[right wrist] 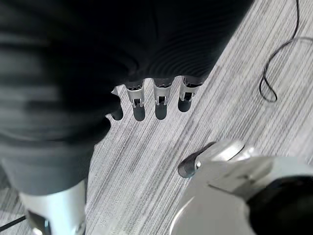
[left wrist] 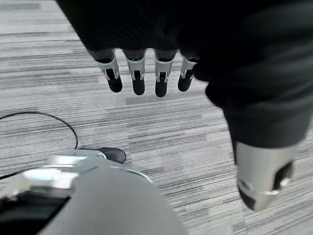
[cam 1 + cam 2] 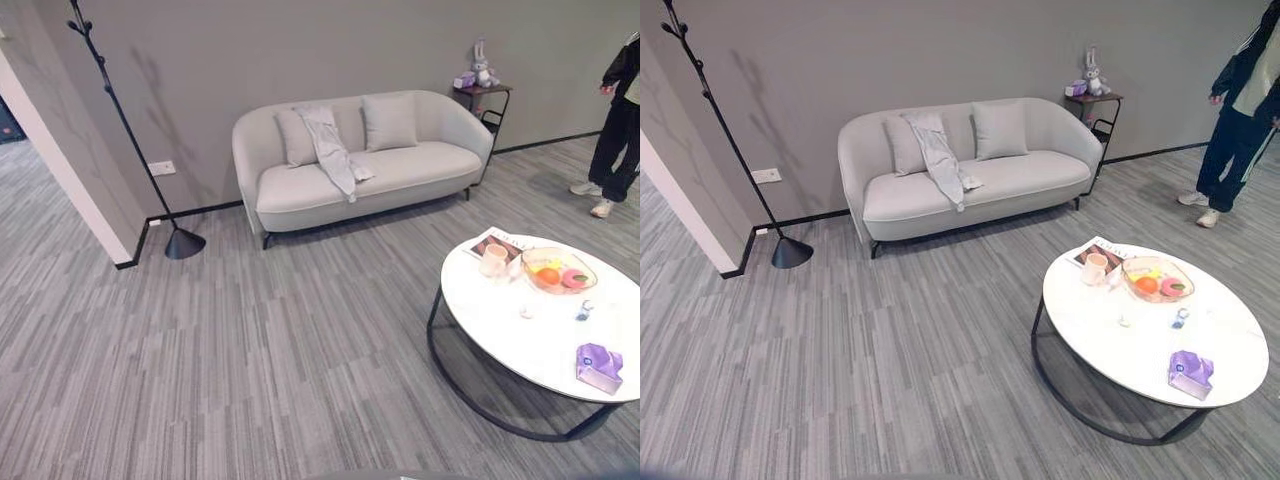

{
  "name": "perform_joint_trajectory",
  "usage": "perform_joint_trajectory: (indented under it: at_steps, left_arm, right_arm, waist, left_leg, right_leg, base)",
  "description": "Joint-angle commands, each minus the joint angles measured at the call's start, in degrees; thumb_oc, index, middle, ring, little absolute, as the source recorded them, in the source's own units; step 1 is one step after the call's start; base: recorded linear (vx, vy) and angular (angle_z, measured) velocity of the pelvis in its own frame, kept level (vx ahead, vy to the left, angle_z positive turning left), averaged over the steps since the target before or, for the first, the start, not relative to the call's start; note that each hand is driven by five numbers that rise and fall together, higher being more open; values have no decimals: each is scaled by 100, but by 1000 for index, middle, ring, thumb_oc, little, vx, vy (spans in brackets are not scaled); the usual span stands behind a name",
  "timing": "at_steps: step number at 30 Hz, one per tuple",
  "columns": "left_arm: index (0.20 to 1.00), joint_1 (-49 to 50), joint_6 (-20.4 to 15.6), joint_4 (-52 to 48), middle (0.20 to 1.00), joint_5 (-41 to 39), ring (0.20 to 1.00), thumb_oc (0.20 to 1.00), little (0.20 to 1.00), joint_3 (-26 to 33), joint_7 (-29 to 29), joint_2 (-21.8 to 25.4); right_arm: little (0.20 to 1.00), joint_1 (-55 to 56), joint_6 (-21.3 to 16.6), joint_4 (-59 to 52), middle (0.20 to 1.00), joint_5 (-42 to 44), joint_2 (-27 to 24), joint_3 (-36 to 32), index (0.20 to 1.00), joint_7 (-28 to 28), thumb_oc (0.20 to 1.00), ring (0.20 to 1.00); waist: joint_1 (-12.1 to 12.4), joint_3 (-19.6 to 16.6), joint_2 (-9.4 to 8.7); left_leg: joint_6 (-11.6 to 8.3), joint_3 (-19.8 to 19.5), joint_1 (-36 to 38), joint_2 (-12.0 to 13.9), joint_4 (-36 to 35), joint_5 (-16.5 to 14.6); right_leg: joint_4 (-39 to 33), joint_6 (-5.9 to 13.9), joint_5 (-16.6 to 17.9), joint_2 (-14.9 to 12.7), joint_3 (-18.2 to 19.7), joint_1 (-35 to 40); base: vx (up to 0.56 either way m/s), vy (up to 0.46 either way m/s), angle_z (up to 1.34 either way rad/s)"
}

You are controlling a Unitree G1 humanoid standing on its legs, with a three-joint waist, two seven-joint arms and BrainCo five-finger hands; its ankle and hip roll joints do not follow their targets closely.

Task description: Hang the clothes on the sofa on the clothes rack.

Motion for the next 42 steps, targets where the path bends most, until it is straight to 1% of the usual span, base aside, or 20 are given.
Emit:
perform_joint_trajectory:
  at_steps: [1, 3, 5, 8, 10, 11, 12, 14, 16, 19, 24, 29, 35, 36, 38, 39, 40, 41, 42]
  left_arm:
    - [1000, -187, -10, 264, 1000, 119, 1000, 1000, 1000, 292, -33, -473]
    - [1000, -239, -13, 200, 1000, 104, 1000, 1000, 1000, 256, -45, -519]
    - [1000, -254, -29, 159, 1000, 150, 1000, 1000, 1000, 192, -49, -543]
    - [1000, -264, -46, 139, 1000, 176, 1000, 1000, 1000, 124, -41, -545]
    - [1000, -263, -56, 133, 1000, 250, 1000, 1000, 1000, 7, -36, -549]
    - [1000, -270, -70, 114, 1000, 273, 1000, 1000, 1000, -56, -24, -535]
    - [1000, -266, -75, 93, 1000, 258, 1000, 1000, 1000, -66, -31, -514]
    - [1000, -237, -94, 102, 1000, 274, 1000, 1000, 1000, -98, -17, -487]
    - [1000, -217, -102, 128, 1000, 294, 1000, 1000, 1000, -126, 8, -460]
    - [1000, -240, -94, 182, 1000, 350, 1000, 1000, 1000, -201, 43, -401]
    - [1000, -246, -99, 164, 1000, 381, 1000, 1000, 1000, -242, 42, -385]
    - [1000, -255, -80, 224, 1000, 401, 1000, 1000, 1000, -244, 42, -361]
    - [1000, -331, -57, 239, 1000, 467, 1000, 1000, 1000, -327, 63, -295]
    - [1000, -354, -53, 232, 1000, 471, 1000, 1000, 1000, -330, 72, -287]
    - [1000, -382, -61, 211, 1000, 473, 1000, 1000, 1000, -358, 72, -267]
    - [1000, -358, -58, 228, 1000, 508, 1000, 1000, 1000, -366, 90, -241]
    - [1000, -319, -51, 231, 1000, 515, 1000, 1000, 1000, -313, 94, -271]
    - [1000, -316, -40, 244, 1000, 486, 1000, 1000, 1000, -224, 113, -298]
    - [1000, -296, -42, 262, 1000, 479, 1000, 1000, 1000, -167, 123, -305]
  right_arm:
    - [1000, -257, -66, 627, 1000, -34, -7, -447, 1000, -26, 1000, 1000]
    - [1000, -271, -43, 666, 1000, 22, -95, -494, 1000, -59, 1000, 1000]
    - [1000, -298, -47, 698, 1000, 10, -142, -473, 1000, -101, 1000, 1000]
    - [1000, -302, -56, 672, 1000, -16, -172, -424, 1000, -128, 1000, 1000]
    - [1000, -300, -105, 608, 1000, -58, -134, -358, 1000, -185, 1000, 1000]
    - [1000, -319, -139, 588, 1000, -103, -76, -300, 1000, -229, 1000, 1000]
    - [1000, -310, -142, 553, 1000, -122, -68, -279, 1000, -231, 1000, 1000]
    - [1000, -318, -122, 470, 1000, -148, -8, -239, 1000, -200, 1000, 1000]
    - [1000, -325, -117, 444, 1000, -166, 11, -195, 1000, -186, 1000, 1000]
    - [1000, -342, -118, 394, 1000, -195, 50, -121, 1000, -149, 1000, 1000]
    - [1000, -350, -97, 350, 1000, -183, 67, -50, 1000, -90, 1000, 1000]
    - [1000, -338, -84, 344, 1000, -160, 121, -36, 1000, -53, 1000, 1000]
    - [1000, -346, -71, 268, 1000, -150, 212, -23, 1000, -19, 1000, 1000]
    - [1000, -352, -74, 260, 1000, -137, 218, -39, 1000, -22, 1000, 1000]
    - [1000, -344, -99, 223, 1000, -131, 276, -64, 1000, -28, 1000, 1000]
    - [1000, -286, -136, 246, 1000, -157, 331, -132, 1000, -40, 1000, 1000]
    - [1000, -270, -145, 251, 1000, -199, 332, -132, 1000, -51, 1000, 1000]
    - [1000, -272, -155, 285, 1000, -188, 345, -152, 1000, -44, 1000, 1000]
    - [1000, -261, -151, 296, 1000, -169, 361, -187, 1000, -28, 1000, 1000]
  waist:
    - [-157, 38, 29]
    - [-259, 82, 74]
    - [-294, 104, 107]
    - [-318, 125, 120]
    - [-327, 132, 129]
    - [-279, 180, 130]
    - [-248, 234, 123]
    - [-204, 235, 136]
    - [-170, 238, 121]
    - [-93, 251, 73]
    - [-36, 278, 43]
    - [-50, 289, 24]
    - [-96, 365, 27]
    - [-101, 383, 34]
    - [-101, 468, 50]
    - [-79, 521, 155]
    - [-65, 617, 292]
    - [-87, 775, 485]
    - [-71, 862, 593]
  left_leg:
    - [-437, 4, 45, 468, -502, 779]
    - [-495, 149, 89, 541, -502, 804]
    - [-510, 249, 189, 619, -429, 837]
    - [-490, 230, 206, 663, -347, 842]
    - [-466, 124, 209, 668, -310, 836]
    - [-464, -100, 143, 599, -309, 813]
    - [-448, -213, 46, 541, -253, 805]
    - [-412, -309, 120, 494, -456, 726]
    - [-398, -358, 154, 436, -502, 703]
    - [-375, -425, 151, 361, -502, 681]
    - [-352, -471, 156, 314, -502, 727]
    - [-354, -491, 124, 266, -502, 715]
    - [-352, -480, 68, 197, -502, 693]
    - [-353, -475, 60, 188, -502, 706]
    - [-337, -469, 48, 148, -502, 753]
    - [-316, -467, 136, 139, -502, 773]
    - [-328, -400, 248, 212, -502, 795]
    - [-350, -364, 380, 367, -502, 814]
    - [-356, -349, 475, 431, -502, 820]
  right_leg:
    - [-627, 600, 622, -393, 170, 401]
    - [-628, 612, 601, -422, 60, 390]
    - [-628, 612, 601, -443, -20, 407]
    - [-628, 596, 611, -458, -20, 420]
    - [-628, 569, 621, -441, 40, 407]
    - [-628, 528, 616, -426, 138, 368]
    - [-612, 514, 634, -415, 189, 349]
    - [-598, 482, 644, -384, 311, 333]
    - [-588, 476, 658, -381, 350, 326]
    - [-555, 474, 680, -384, 411, 263]
    - [-549, 486, 699, -407, 457, 265]
    - [-493, 489, 715, -448, 499, 202]
    - [-210, 475, 721, -505, 610, 50]
    - [-102, 467, 705, -509, 628, 27]
    - [416, 427, 652, -485, 685, -98]
    - [1324, 404, 721, -404, 572, -408]
    - [2185, 446, 741, -354, 417, -823]
    - [2900, 478, 743, -273, 297, -1143]
    - [3339, 499, 678, -230, 237, -1302]
  base:
    - [-22, -29, -8]
    - [-36, -31, -5]
    - [-4, -36, -4]
    - [-1, -12, -2]
    - [-22, -3, 0]
    - [-68, 8, -2]
    - [-69, 10, -7]
    - [-3, 30, -25]
    - [15, 49, -19]
    - [-9, 47, -12]
    - [-1, 67, -1]
    - [17, 70, -1]
    - [20, 73, -4]
    - [-7, 54, -7]
    - [-4, 126, -10]
    - [3, 203, -32]
    - [-5, 225, -57]
    - [26, 173, -58]
    - [115, 127, -51]
